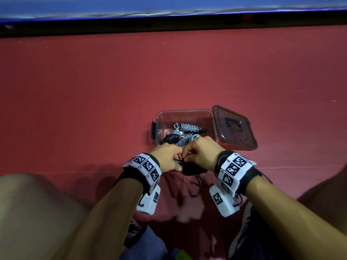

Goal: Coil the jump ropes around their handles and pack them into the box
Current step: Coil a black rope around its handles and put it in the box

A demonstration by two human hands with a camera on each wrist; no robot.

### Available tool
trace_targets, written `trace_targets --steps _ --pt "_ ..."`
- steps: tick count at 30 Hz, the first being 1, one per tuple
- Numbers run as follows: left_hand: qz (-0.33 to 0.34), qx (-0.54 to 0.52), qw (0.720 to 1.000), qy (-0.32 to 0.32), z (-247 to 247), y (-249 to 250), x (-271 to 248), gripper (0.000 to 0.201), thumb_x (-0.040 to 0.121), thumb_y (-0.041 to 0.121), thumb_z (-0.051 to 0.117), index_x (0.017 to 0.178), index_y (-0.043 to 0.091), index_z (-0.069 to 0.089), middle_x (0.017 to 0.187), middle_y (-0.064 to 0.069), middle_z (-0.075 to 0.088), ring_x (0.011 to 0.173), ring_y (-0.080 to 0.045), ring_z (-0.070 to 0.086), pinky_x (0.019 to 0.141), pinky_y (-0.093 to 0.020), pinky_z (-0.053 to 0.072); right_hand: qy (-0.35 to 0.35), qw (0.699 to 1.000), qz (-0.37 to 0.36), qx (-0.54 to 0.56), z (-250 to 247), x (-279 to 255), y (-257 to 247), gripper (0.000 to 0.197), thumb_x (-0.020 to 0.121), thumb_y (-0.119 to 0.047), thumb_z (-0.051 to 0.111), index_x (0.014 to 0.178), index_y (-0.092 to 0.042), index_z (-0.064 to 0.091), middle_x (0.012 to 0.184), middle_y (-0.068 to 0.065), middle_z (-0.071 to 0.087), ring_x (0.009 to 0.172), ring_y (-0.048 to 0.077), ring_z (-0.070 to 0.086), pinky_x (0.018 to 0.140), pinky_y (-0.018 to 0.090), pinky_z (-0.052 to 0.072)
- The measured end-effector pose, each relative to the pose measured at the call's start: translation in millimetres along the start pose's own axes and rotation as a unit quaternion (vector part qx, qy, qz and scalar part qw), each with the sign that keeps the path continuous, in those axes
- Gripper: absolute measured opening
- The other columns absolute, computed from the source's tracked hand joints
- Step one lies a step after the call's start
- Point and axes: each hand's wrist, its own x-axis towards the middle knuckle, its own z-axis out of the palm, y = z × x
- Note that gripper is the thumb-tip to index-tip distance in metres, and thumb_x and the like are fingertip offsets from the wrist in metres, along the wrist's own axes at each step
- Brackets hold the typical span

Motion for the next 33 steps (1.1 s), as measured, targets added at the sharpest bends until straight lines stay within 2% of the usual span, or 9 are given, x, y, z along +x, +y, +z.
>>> trace_targets --steps 5,9,12,15,19,23,26,30,33 --pt "0.006 -0.039 0.999 -0.006 1 -1 0 0.033 0.078 0.011 0.081 0.072 0.023 0.051 0.063 0.014 0.056 0.066 -0.008 0.053 0.073 -0.027 0.045 0.052 0.998 0.022 -0.012 -2 5 7 0.03 0.068 -0.035 0.089 0.079 -0.021 0.065 0.078 -0.006 0.068 0.075 0.014 0.061 0.072 0.03 0.049" --pt "0.008 -0.127 0.992 -0.026 -1 -5 -2 0.025 0.078 0.003 0.08 0.089 0.019 0.065 0.085 0.013 0.075 0.085 -0.002 0.068 0.092 -0.027 0.051 0.073 0.996 0.006 0.045 -4 5 18 0.025 0.071 -0.033 0.088 0.07 -0.019 0.067 0.067 -0.007 0.065 0.064 0.005 0.056 0.061 0.011 0.04" --pt "0.005 -0.185 0.983 -0.024 -2 -6 -2 0.029 0.079 -0.005 0.077 0.088 0.021 0.065 0.069 0.004 0.066 0.067 0.011 0.059 0.078 -0.018 0.044 0.082 0.993 0.002 0.089 -5 5 21 0.015 0.077 -0.027 0.085 0.074 -0.018 0.073 0.07 -0.009 0.069 0.067 0.0 0.058 0.064 0.004 0.039" --pt "0.001 -0.251 0.968 -0.024 -3 -10 -1 0.04 0.079 -0.013 0.073 0.085 0.025 0.063 0.069 -0.006 0.057 0.06 0.008 0.056 0.075 -0.023 0.045 0.086 0.984 0.025 0.151 -6 6 29 0.008 0.079 -0.029 0.083 0.077 -0.023 0.078 0.075 -0.01 0.074 0.073 0.002 0.067 0.075 0.013 0.051" --pt "0.015 -0.345 0.938 -0.018 -7 -15 -1 0.038 0.082 -0.022 0.065 0.092 0.015 0.064 0.078 0.006 0.075 0.073 -0.009 0.067 0.074 -0.024 0.052 0.101 0.948 0.064 0.296 -4 6 37 0.005 0.078 -0.022 0.083 0.083 -0.021 0.082 0.081 -0.004 0.078 0.072 0.008 0.07 0.079 0.03 0.058" --pt "0.039 -0.386 0.922 -0.005 -10 -12 -4 0.036 0.082 -0.023 0.064 0.09 0.012 0.064 0.079 0.004 0.076 0.074 -0.007 0.068 0.072 -0.019 0.051 0.101 0.94 0.079 0.316 -6 6 40 0.011 0.079 -0.026 0.082 0.088 -0.02 0.082 0.084 -0.005 0.078 0.075 0.008 0.069 0.078 0.031 0.056" --pt "0.051 -0.413 0.909 0.012 -12 -12 -4 0.035 0.082 -0.024 0.063 0.091 0.011 0.065 0.081 0.003 0.077 0.076 -0.009 0.069 0.073 -0.021 0.052 0.095 0.92 0.069 0.373 -11 4 36 0.01 0.084 -0.014 0.077 0.091 -0.008 0.08 0.076 0.005 0.076 0.06 0.009 0.063 0.059 0.024 0.052" --pt "0.07 -0.462 0.883 0.045 -15 -8 -5 0.032 0.079 -0.019 0.069 0.09 0.011 0.068 0.083 -0.004 0.076 0.076 -0.012 0.068 0.072 -0.023 0.053 0.108 0.899 0.049 0.422 -14 4 32 0.02 0.087 0.01 0.064 0.106 0.012 0.069 0.072 0.005 0.073 0.06 0.007 0.065 0.059 0.018 0.053" --pt "0.069 -0.482 0.871 0.064 -14 -6 -4 0.027 0.078 -0.01 0.073 0.092 0.012 0.071 0.085 -0.005 0.077 0.077 -0.012 0.069 0.073 -0.023 0.054 0.12 0.903 0.072 0.405 -10 6 35 0.03 0.083 0.024 0.053 0.102 0.01 0.07 0.063 -0.002 0.072 0.054 0.008 0.063 0.057 0.022 0.054"
